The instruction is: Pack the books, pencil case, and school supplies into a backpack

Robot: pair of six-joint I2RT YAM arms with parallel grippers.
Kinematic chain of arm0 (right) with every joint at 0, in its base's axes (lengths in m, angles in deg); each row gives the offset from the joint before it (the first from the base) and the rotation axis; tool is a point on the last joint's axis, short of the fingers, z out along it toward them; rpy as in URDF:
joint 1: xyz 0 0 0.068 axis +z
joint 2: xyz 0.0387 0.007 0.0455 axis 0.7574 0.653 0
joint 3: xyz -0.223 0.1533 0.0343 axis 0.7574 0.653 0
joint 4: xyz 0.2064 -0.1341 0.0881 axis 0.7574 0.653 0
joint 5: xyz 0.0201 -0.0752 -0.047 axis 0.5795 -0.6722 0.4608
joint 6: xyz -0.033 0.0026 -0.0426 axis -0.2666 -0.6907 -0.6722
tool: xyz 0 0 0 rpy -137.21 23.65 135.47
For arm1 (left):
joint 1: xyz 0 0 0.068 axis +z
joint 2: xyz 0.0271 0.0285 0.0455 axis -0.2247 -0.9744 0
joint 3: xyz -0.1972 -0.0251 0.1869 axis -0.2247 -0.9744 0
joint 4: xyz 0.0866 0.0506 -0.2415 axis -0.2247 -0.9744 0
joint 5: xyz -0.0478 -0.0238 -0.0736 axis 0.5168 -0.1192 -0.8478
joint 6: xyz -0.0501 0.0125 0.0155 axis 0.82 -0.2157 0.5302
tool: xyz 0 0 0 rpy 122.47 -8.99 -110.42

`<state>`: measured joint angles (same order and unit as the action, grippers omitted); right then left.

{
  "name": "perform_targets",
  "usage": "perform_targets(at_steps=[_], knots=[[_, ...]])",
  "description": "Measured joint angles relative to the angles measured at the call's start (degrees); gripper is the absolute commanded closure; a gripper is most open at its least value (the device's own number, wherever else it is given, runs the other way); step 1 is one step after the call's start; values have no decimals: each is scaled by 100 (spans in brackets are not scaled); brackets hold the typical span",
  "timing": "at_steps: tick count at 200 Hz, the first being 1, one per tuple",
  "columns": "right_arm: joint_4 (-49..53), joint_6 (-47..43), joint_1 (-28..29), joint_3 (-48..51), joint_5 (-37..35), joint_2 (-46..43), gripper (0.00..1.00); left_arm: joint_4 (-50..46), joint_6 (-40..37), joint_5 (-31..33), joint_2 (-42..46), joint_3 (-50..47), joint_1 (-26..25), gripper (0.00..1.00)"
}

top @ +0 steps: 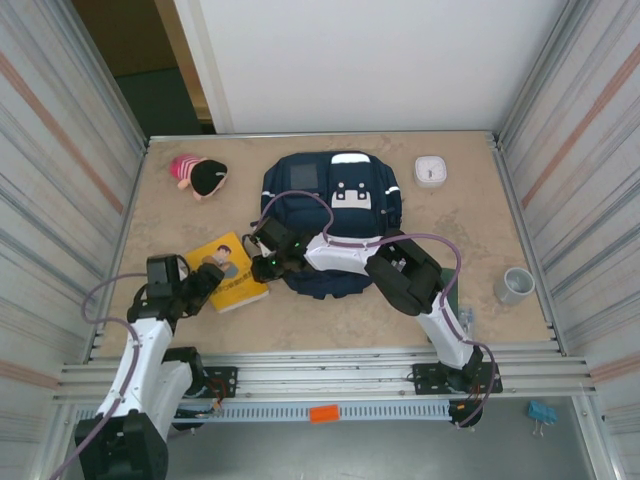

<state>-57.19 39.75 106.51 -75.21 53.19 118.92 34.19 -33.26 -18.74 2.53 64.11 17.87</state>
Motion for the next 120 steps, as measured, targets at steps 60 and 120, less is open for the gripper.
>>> perform_targets(at_steps=[60,120], knots=[[-28,39,-20,15,33,-11,85,457,153,-988,-752,-61,-11,54],[-404,166,-31,656,-9,-413,63,254,101,-960,-393,57,-39,100]])
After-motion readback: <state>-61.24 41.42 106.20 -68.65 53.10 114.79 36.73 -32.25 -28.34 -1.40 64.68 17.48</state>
